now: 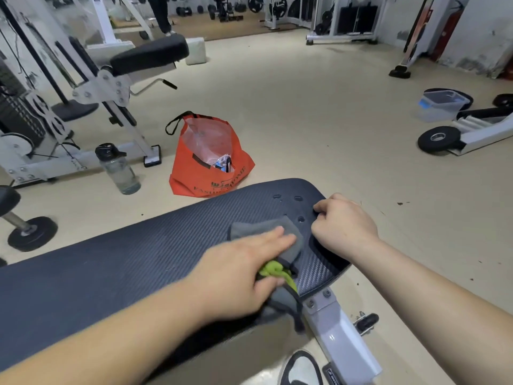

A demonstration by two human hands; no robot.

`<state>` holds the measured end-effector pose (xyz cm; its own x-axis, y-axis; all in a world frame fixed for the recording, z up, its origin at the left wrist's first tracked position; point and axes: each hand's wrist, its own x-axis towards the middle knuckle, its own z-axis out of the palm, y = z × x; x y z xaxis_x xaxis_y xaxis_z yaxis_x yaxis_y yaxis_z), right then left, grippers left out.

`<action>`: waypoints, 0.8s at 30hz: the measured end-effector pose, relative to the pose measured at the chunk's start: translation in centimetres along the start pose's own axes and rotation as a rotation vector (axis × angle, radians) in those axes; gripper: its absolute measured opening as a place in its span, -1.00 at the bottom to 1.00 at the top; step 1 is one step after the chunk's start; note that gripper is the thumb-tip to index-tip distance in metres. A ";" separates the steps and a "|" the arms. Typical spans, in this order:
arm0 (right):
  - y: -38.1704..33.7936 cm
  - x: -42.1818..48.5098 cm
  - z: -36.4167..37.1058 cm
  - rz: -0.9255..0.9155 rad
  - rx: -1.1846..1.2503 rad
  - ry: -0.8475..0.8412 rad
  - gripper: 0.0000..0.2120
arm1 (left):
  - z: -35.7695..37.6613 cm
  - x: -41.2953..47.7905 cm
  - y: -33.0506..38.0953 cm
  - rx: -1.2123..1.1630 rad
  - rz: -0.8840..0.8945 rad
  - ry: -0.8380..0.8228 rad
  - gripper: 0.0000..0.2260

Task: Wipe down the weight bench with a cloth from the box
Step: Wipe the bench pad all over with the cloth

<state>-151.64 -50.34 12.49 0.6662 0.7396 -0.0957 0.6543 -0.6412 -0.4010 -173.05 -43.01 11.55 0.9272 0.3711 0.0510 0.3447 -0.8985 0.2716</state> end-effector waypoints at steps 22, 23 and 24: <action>0.8 0.6 -0.1 0.058 0.088 0.034 -0.53 | 0.5 3.1 2.1 -0.110 0.028 -0.037 -0.36; 0.9 0.6 -0.1 0.064 0.096 0.049 -0.53 | 0.2 4.1 1.2 -0.096 -0.003 -0.030 -0.36; 1.0 0.5 -0.1 0.068 0.106 0.062 -0.54 | 0.0 5.0 0.7 -0.067 -0.047 -0.010 -0.36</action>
<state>-150.61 -50.59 12.15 0.7308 0.6790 -0.0703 0.5675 -0.6616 -0.4901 -168.19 -41.79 12.00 0.9116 0.4102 0.0275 0.3779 -0.8622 0.3374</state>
